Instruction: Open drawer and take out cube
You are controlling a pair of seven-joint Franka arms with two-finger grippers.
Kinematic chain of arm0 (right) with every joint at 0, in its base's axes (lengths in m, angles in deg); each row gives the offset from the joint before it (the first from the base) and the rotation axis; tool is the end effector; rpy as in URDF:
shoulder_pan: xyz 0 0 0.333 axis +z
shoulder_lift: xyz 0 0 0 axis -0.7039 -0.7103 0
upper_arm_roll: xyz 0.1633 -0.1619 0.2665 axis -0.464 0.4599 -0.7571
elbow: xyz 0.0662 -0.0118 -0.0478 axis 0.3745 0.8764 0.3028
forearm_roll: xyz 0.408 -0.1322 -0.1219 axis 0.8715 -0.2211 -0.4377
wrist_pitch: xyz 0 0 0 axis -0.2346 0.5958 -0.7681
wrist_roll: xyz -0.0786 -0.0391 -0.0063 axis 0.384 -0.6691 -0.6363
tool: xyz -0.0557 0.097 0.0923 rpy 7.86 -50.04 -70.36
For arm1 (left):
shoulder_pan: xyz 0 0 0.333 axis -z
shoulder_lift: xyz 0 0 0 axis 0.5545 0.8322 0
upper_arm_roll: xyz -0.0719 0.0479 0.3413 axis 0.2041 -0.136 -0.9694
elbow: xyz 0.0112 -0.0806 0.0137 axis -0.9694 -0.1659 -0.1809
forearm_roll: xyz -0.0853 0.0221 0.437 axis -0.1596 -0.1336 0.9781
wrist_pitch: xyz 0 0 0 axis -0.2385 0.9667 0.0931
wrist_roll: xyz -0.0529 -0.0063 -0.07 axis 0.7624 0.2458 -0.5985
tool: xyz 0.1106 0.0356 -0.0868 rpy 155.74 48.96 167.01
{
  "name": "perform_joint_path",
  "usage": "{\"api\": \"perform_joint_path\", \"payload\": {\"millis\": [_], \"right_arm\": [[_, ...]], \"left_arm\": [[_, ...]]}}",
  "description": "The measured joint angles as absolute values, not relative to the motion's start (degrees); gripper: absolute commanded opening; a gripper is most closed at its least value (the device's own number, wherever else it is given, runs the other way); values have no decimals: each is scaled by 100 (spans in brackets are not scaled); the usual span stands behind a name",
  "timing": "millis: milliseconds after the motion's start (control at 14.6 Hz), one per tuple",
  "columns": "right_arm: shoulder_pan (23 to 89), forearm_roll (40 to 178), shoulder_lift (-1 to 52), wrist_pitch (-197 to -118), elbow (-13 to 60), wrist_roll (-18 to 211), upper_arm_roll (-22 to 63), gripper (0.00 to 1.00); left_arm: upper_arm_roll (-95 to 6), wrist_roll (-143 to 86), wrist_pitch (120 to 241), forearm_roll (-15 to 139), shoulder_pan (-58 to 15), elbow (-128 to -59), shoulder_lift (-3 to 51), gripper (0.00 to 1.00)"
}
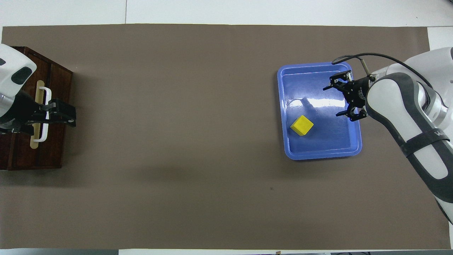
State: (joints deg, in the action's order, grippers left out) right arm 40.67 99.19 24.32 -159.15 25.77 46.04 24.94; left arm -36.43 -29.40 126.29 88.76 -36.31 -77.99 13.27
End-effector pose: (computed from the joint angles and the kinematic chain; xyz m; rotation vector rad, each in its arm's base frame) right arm 0.6763 0.0122 0.3388 -2.5268 1.3126 0.2470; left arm 0.5775 -0.0814 0.5908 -3.0588 -0.2147 0.2179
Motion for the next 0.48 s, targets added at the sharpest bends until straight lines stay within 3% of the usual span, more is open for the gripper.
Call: {"api": "perform_joint_path", "payload": {"millis": [273,478], "right_arm": [[4034,8914,2957,-14970,2279,6095,2550,100],[3982,8365,3207,-14030,1672,7107,2584,100]], "left_arm": [[-3662,-2938,12475,8683,-3628,-7782,1328,100],[-3679,-2922,12196,8677,-3629,-7571,1355,100]]}}
